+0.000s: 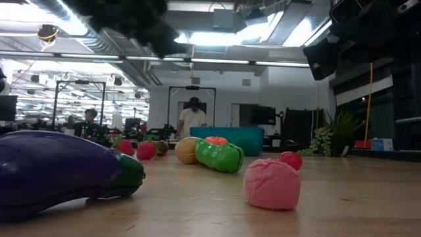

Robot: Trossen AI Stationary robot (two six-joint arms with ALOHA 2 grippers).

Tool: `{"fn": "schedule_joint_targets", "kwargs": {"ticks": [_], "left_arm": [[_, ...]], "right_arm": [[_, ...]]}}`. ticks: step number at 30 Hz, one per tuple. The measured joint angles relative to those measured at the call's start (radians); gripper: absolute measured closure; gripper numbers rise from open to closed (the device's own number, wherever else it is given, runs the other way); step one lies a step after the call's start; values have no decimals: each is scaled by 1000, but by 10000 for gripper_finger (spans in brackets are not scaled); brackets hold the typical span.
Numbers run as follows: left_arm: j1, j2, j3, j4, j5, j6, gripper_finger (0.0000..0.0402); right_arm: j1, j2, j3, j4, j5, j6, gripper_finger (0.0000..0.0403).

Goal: Pick and placing Produce into tupperware
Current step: Put the bottom red cherry into the blue bin

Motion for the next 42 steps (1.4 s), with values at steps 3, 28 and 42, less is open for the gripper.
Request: {"fn": "schedule_joint_targets", "kwargs": {"ticks": [3, 28, 42], "left_arm": [[-37, -110, -106, 19, -93, -37, 143], [-502, -444, -495, 223, -657, -231, 143], [-676, -443, -584, 299, -764, -285, 143]], "right_arm": [[0, 0, 0, 0, 0, 26, 155], [163, 155, 146, -53, 207, 179, 182], [358, 511, 618, -588, 384, 170, 216]]}}
